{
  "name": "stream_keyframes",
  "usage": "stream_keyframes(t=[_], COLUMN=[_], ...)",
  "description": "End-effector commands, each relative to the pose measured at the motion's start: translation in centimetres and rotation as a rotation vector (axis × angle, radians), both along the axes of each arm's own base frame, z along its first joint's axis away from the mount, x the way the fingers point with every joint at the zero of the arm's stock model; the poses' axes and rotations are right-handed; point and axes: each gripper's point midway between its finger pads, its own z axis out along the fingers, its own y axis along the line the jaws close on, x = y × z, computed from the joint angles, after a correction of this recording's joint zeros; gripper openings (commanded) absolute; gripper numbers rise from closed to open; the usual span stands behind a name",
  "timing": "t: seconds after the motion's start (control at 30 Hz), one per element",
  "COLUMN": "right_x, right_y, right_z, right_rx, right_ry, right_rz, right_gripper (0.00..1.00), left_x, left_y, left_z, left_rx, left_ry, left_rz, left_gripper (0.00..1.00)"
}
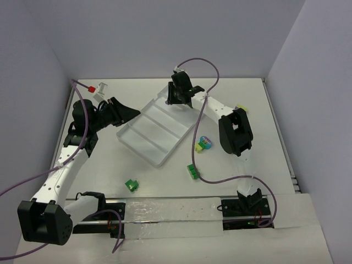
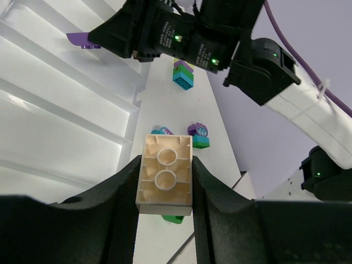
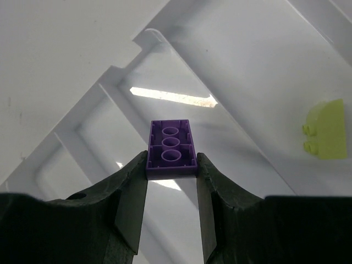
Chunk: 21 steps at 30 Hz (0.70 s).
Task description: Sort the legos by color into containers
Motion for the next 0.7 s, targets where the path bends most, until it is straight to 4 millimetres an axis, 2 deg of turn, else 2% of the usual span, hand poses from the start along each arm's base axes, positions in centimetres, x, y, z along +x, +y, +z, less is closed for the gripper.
stream_keyframes(t=[0.0, 0.17, 0.27, 0.37, 0.47, 0.53, 0.67], right_x=[2.0, 2.6, 2.6, 2.4, 2.2, 2.0, 1.2], right_y=[-0.6, -0.5, -0.4, -0.5, -0.4, -0.5, -1.2], right_z=[1.4, -0.3, -1.0, -1.0, -0.3, 0.2, 3.5], right_rx=[-0.002, -0.006, -0.018, -0.015, -0.012, -0.012, -0.009], right_ry=[-0.019, 0.014, 0.033, 0.037, 0.030, 0.027, -0.022], right_rz=[-0.043, -0.029, -0.024, -0.019, 0.000, 0.005, -0.002], right_gripper=[0.00, 0.10, 0.24, 0.46, 0.63, 0.66, 0.69], left_x=[-0.1, -0.2, 0.0, 0.1, 0.4, 0.6, 0.9], left_y=[0.3, 0.2, 0.0, 0.0, 0.1, 0.1, 0.0], left_z=[2.2, 1.6, 1.5, 1.6, 1.6, 1.5, 1.5], left_rx=[0.012, 0.016, 0.008, 0.003, 0.008, 0.015, 0.013], left_ry=[-0.076, -0.052, -0.047, -0.046, -0.040, -0.034, -0.027], left_rz=[0.002, -0.007, -0.015, -0.017, -0.006, 0.000, 0.003], left_gripper=[0.00, 0.00, 0.00, 0.00, 0.00, 0.00, 0.00])
